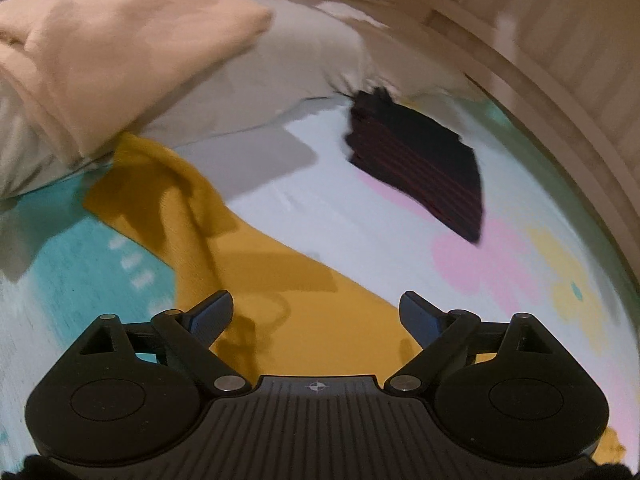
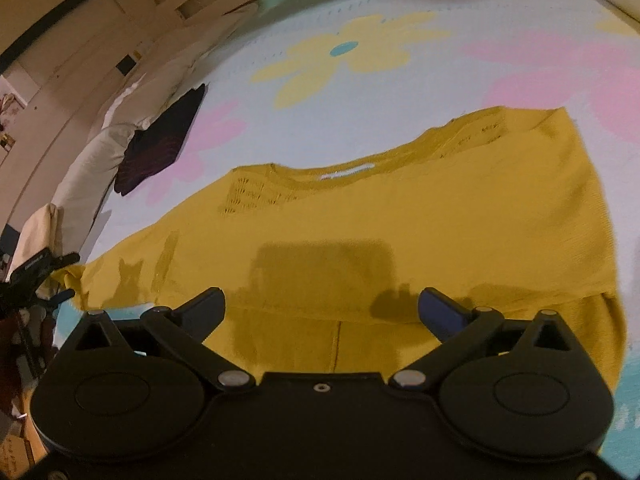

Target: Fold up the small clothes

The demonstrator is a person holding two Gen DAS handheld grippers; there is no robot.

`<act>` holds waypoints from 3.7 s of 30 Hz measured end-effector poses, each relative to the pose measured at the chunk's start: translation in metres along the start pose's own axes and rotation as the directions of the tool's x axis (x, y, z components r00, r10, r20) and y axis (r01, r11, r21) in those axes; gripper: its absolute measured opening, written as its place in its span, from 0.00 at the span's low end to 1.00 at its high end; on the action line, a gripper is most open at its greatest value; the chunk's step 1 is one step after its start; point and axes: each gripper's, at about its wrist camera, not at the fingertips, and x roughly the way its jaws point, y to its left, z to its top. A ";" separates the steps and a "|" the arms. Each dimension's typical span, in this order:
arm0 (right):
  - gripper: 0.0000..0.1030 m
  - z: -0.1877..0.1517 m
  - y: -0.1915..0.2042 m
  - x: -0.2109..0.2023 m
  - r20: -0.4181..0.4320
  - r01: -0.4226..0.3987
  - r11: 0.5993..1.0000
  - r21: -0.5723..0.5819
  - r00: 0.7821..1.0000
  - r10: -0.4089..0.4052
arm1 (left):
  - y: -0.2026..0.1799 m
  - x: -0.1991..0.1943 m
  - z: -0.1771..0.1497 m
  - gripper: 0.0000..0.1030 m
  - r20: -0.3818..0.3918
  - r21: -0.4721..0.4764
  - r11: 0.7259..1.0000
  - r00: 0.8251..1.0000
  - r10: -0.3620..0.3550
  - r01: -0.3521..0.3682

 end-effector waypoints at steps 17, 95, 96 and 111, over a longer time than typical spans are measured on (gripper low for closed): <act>1.00 0.007 -0.010 -0.011 0.018 -0.035 0.999 0.033 0.999 0.035 | -0.005 0.009 -0.005 0.02 0.019 0.012 0.999 0.999 0.033 -0.033; 1.00 0.024 -0.051 -0.050 0.147 0.016 0.990 0.142 0.988 -0.038 | -0.314 -0.064 -0.214 0.38 -0.330 0.412 0.683 0.798 -0.505 0.603; 1.00 0.024 -0.053 -0.050 0.146 0.021 0.989 0.148 0.988 -0.043 | -0.314 -0.063 -0.214 0.39 -0.334 0.417 0.673 0.792 -0.512 0.611; 0.99 0.026 -0.020 -0.022 0.123 0.103 0.994 -0.040 0.988 -0.097 | -0.236 -0.012 -0.163 0.57 -0.286 0.441 0.816 0.920 -0.267 0.374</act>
